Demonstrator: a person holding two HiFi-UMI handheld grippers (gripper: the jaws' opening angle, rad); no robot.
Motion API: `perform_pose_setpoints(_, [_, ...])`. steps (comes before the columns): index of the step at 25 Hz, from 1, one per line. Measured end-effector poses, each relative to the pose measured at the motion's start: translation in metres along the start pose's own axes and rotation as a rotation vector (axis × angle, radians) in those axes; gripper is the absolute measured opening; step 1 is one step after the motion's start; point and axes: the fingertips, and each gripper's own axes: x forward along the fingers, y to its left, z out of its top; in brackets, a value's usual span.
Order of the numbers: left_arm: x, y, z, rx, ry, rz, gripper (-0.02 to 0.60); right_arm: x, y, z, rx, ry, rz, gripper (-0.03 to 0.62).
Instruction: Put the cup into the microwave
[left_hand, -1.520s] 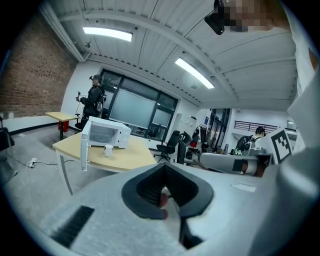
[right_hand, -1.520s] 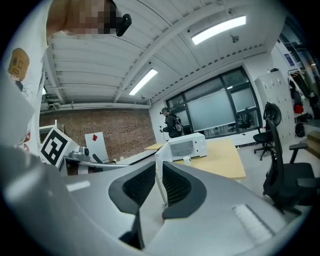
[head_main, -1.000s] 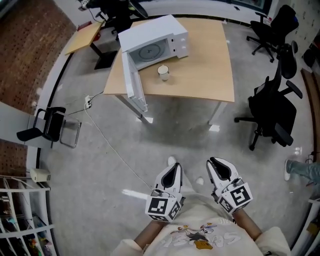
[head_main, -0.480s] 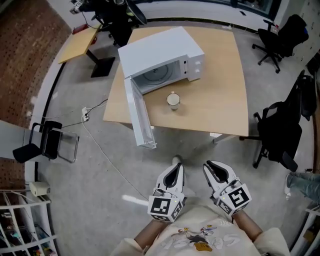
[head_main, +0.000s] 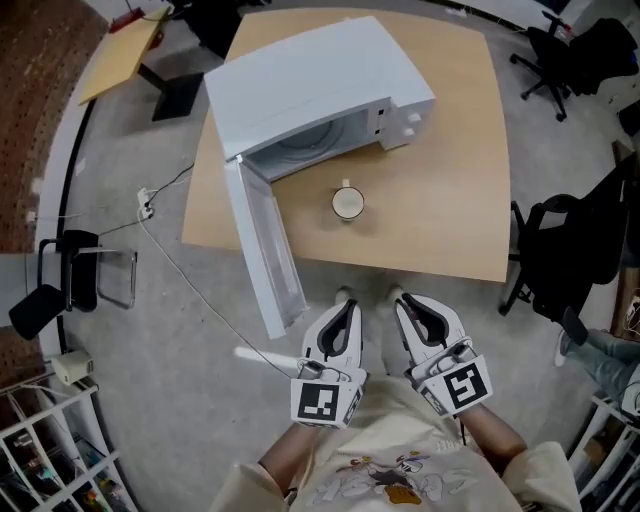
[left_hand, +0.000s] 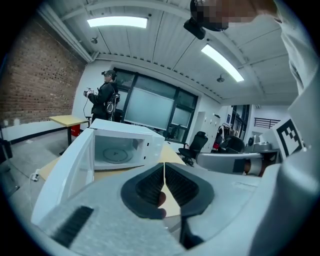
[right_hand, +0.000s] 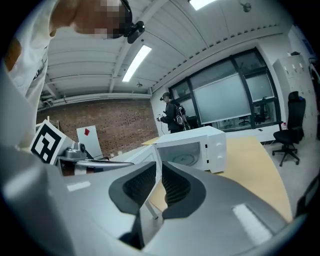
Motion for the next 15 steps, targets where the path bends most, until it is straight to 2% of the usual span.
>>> perform_pose_setpoints(3, [0.021,0.009,-0.008,-0.010,0.014,0.060,0.017,0.019,-0.020,-0.004,-0.061,-0.002,-0.016,0.046])
perform_pose_setpoints(7, [0.049,0.024,-0.015,-0.038,0.000,0.133,0.045,0.044,-0.048,-0.010,-0.061,-0.026,-0.058,0.046])
perform_pose_setpoints(10, [0.071,0.031,-0.021,-0.070,-0.021,0.176,0.107,0.057,-0.062,-0.021,-0.051,-0.014,-0.054,0.046])
perform_pose_setpoints(13, [0.089,0.041,-0.031,-0.053,-0.021,0.192,0.205,0.068,-0.071,-0.031,-0.046,0.000,-0.054,0.046])
perform_pose_setpoints(15, [0.099,0.047,-0.035,-0.067,-0.050,0.208,0.265,0.072,-0.077,-0.038,-0.042,0.018,-0.056,0.046])
